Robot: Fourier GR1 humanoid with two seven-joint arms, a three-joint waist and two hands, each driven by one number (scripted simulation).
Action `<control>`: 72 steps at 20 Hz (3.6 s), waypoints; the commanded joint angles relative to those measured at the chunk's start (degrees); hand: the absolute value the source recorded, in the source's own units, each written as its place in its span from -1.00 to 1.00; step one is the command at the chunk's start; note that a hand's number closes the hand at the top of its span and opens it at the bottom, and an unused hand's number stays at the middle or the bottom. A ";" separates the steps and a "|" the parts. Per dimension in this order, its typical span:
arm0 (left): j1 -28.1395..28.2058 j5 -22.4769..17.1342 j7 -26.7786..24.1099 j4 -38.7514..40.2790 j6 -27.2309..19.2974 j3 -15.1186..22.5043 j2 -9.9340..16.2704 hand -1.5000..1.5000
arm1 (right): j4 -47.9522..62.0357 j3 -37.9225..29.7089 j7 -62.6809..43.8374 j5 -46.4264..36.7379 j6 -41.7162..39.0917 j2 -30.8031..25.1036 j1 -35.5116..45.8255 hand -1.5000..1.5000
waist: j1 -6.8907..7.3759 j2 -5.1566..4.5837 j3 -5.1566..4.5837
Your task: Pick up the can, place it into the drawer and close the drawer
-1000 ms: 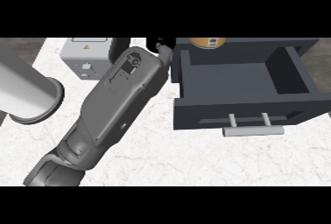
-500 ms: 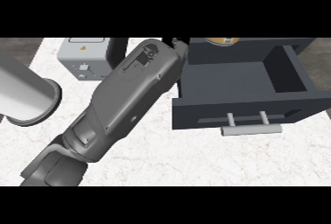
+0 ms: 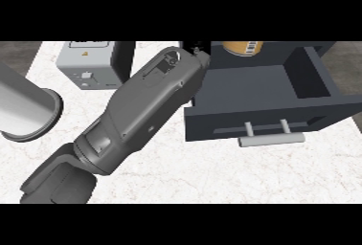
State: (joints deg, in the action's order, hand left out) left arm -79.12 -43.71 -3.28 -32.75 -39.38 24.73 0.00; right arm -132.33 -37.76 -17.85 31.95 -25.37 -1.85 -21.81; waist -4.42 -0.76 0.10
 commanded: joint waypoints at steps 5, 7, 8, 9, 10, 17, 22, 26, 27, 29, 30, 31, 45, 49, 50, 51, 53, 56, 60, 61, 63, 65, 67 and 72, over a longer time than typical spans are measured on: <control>-1.51 -4.08 -1.39 5.00 -2.16 5.99 0.00 -1.00 | 2.81 -1.94 -0.09 1.70 -0.99 -2.56 1.16 -1.00 | -0.68 -0.12 0.03; 0.13 -5.12 -3.29 4.91 -3.66 7.99 0.00 -1.00 | 2.10 -0.77 -0.68 0.37 0.06 -2.39 2.64 -1.00 | -1.28 -0.35 0.04; 0.86 -5.90 -3.95 4.20 -2.71 7.98 0.00 -1.00 | 2.23 0.49 -0.91 -0.85 -0.06 -1.06 2.31 -1.00 | -0.46 -0.22 0.01; -2.26 -6.59 -2.57 6.95 -2.65 6.63 0.00 -1.00 | 2.24 0.43 0.19 -1.20 0.14 -1.03 3.49 -1.00 | -1.24 -0.54 0.04; -0.07 -6.89 -1.83 3.26 -6.68 10.81 0.00 -1.00 | 2.78 -0.30 -0.15 -0.83 0.57 -1.98 4.06 -1.00 | -0.81 -0.13 0.04; -1.13 -10.37 -5.51 7.26 -5.75 9.23 0.00 -1.00 | 0.09 1.04 -1.68 -1.05 0.45 -0.17 2.39 -1.00 | -1.23 -0.50 0.01; -0.45 -12.36 -6.71 5.76 -5.74 11.08 0.00 -1.00 | 0.33 0.36 -1.61 -1.66 1.79 -0.90 4.37 -1.00 | -0.76 -0.29 0.00; -0.51 -13.50 -9.78 6.54 -6.43 9.73 0.00 -1.00 | -2.50 -2.40 4.16 -6.66 -1.37 -3.99 5.96 -1.00 | -1.12 -0.45 0.01; -0.96 -13.59 -8.43 6.11 -4.42 9.96 0.00 -1.00 | -4.70 -1.99 5.15 -10.62 -1.94 -3.57 5.43 -1.00 | -0.37 -0.32 -0.02; -1.25 -14.48 -10.13 5.49 -4.78 9.11 0.00 -1.00 | -5.41 -1.64 6.74 -14.04 -2.81 -5.18 6.96 -1.00 | 0.01 -0.45 -0.04; -2.42 -14.43 -10.48 6.60 -4.73 8.35 0.00 -1.00 | -6.19 -0.84 8.41 -13.58 -5.13 -4.43 5.50 -1.00 | -0.04 -0.28 -0.01; -2.24 -14.89 -10.67 6.43 -4.46 8.74 0.00 -1.00 | -4.44 0.50 7.36 -15.05 -2.97 -5.66 9.41 -1.00 | 0.74 -0.46 -0.03; -4.46 -16.51 -11.48 5.93 -3.86 7.78 0.31 -1.00 | -3.38 19.68 11.17 -51.93 -0.70 -4.72 21.35 -1.00 | 4.68 0.08 -0.14; -2.22 -16.44 -11.29 3.00 -7.80 10.28 0.00 -1.00 | 2.79 26.34 16.57 -62.83 2.38 -4.86 24.70 -1.00 | 4.16 0.26 -0.07; -4.75 -16.03 -10.04 5.85 -5.21 7.63 0.16 -1.00 | 4.64 28.45 14.15 -65.44 4.17 -4.17 27.71 -1.00 | 4.94 0.18 -0.11; -4.55 -15.67 -10.56 5.65 -5.22 7.54 0.00 -1.00 | 8.20 29.50 17.04 -67.99 5.57 -4.24 28.07 -1.00 | 4.96 0.18 -0.09; -2.33 -14.99 -10.22 4.59 -4.94 8.02 1.60 -1.00 | 13.81 31.45 17.02 -72.62 8.70 -4.24 32.18 -1.00 | 6.09 0.28 -0.11; -1.01 -13.56 -7.90 2.44 -4.70 9.03 3.11 -1.00 | 17.69 35.43 18.43 -78.74 11.41 -4.64 33.67 -1.00 | 6.05 0.66 -0.12; -0.03 -12.79 -7.12 0.78 -6.64 7.91 3.33 -1.00 | 28.60 36.63 22.17 -82.34 14.43 -6.34 38.57 -1.00 | 5.90 0.63 -0.09; 0.20 -11.82 -7.13 0.56 -6.74 8.40 4.03 -1.00 | 29.39 37.45 20.86 -84.02 14.20 -6.75 40.27 -1.00 | 5.76 0.68 -0.10; 1.29 -10.89 -5.44 -2.70 -8.11 9.50 5.41 -1.00 | 33.84 38.54 19.61 -86.67 15.15 -6.54 43.62 -1.00 | 6.58 0.95 -0.13; 1.31 -11.12 -4.41 -3.01 -8.27 8.99 5.47 -1.00 | 40.67 39.95 24.01 -90.17 18.60 -8.10 43.97 -1.00 | 6.70 0.72 -0.09; 1.93 -9.79 -3.93 -4.13 -8.70 9.67 6.31 -1.00 | 43.56 41.24 22.20 -93.16 18.73 -8.23 47.17 -1.00 | 6.34 0.81 -0.11; 3.19 -9.27 0.05 -7.43 -6.81 8.68 11.67 -1.00 | 59.69 40.17 22.99 -97.83 27.77 -6.28 54.13 -1.00 | 6.62 0.62 -0.08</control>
State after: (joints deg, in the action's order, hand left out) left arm -77.11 -53.68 -6.11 -37.73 -46.80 33.65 8.53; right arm -82.12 2.25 4.70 -62.24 -2.31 -8.76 28.07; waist 2.30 -0.15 0.01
